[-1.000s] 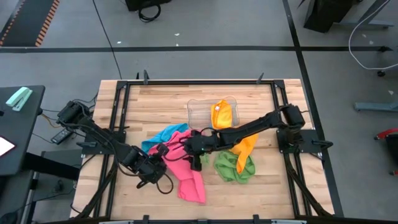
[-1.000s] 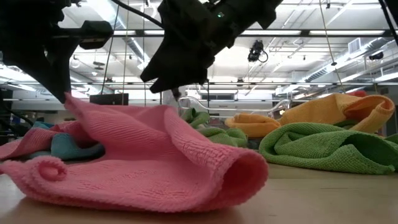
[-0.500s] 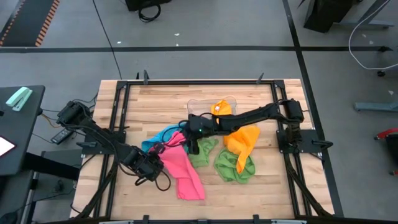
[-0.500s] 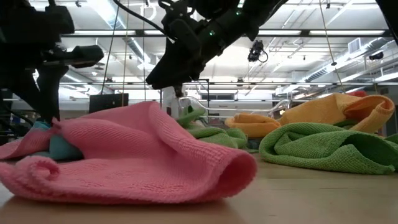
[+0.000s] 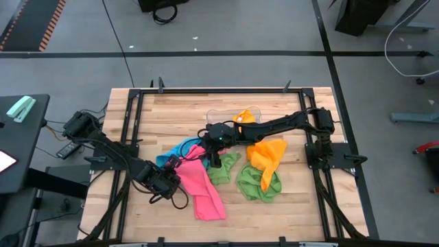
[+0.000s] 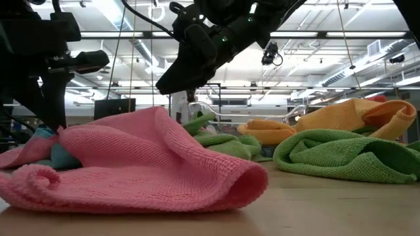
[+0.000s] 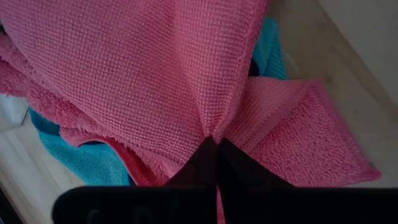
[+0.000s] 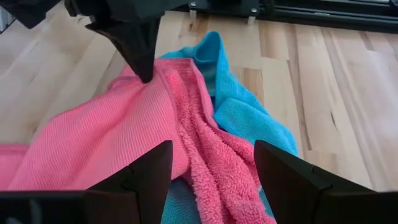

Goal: Fold microfiber towels
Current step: Fold the bottom pink microfiber cloth

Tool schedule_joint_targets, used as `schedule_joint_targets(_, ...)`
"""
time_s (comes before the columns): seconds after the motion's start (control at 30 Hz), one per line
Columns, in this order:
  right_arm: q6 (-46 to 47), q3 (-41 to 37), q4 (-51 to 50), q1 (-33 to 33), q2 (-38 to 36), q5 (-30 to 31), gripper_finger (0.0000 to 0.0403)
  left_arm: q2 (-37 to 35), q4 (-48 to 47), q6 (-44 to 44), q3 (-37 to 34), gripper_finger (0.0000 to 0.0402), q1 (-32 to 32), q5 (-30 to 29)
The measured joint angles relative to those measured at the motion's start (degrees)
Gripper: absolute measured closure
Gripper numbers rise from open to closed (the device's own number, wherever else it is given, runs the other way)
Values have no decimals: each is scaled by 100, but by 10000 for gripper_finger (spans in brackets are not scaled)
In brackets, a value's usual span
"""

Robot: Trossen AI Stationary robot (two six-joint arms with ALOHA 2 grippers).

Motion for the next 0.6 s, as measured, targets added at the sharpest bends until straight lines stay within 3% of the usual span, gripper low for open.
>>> schedule_joint_targets(0.17,73,-1,-2,9,0,1,168,0,0,-4,0,372,0,-28)
schedule_joint_targets(0.47,168,-1,-4,66,-2,-93,168,0,-6,-28,2,393,-7,-66)
schedule_joint_targets(0.6,196,-1,-4,66,-4,-119,168,0,-313,27,19,383,-91,-592)
